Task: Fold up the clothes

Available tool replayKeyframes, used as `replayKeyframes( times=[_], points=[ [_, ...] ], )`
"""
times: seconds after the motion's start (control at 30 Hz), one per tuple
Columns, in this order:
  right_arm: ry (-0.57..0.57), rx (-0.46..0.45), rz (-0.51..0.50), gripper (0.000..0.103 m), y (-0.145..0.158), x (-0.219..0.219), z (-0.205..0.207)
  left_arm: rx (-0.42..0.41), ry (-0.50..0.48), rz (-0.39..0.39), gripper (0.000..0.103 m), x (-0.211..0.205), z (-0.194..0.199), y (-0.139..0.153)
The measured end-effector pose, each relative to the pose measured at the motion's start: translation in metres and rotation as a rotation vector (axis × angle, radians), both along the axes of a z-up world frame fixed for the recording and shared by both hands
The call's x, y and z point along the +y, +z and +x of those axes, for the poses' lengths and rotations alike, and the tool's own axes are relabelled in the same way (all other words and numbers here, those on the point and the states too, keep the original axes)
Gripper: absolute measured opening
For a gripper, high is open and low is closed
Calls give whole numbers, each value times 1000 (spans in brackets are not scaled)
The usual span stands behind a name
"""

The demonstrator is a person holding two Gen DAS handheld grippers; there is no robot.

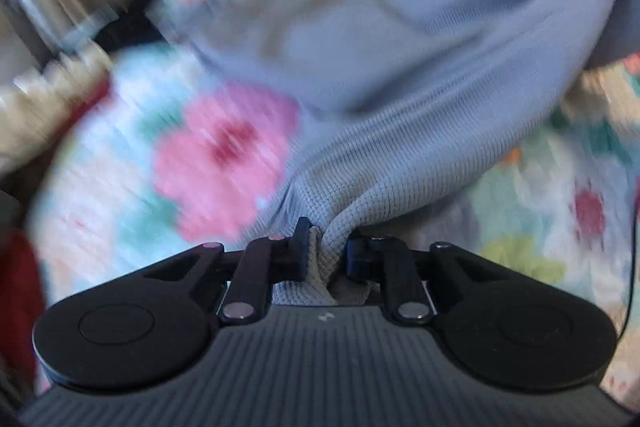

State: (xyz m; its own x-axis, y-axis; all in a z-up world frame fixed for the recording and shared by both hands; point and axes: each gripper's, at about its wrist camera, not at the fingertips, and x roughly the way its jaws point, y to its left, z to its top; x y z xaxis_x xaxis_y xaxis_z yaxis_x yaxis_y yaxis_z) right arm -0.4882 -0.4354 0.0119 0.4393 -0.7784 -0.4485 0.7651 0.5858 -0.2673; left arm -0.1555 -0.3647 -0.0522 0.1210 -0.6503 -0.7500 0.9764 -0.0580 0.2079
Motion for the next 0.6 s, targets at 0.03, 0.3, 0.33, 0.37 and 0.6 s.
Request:
replayKeyframes(
  times=[0.03, 0.3, 0.33, 0.37, 0.6],
  points=[
    [5, -1, -18, 3, 6, 1, 0, -28, 14, -60, 15, 5, 1, 14],
    [137, 41, -226, 3, 74, -5, 20, -319, 195, -468, 15, 49, 9, 116],
    [156, 44, -238, 3, 81, -3, 24, -347, 215, -481, 15, 55, 10, 119],
    [170, 43, -243, 3, 85, 1, 26, -363, 222, -498, 15, 63, 9, 122],
    [139, 31, -96, 3, 38, 39, 12, -311, 57, -393, 15, 130, -36, 113]
  ],
)
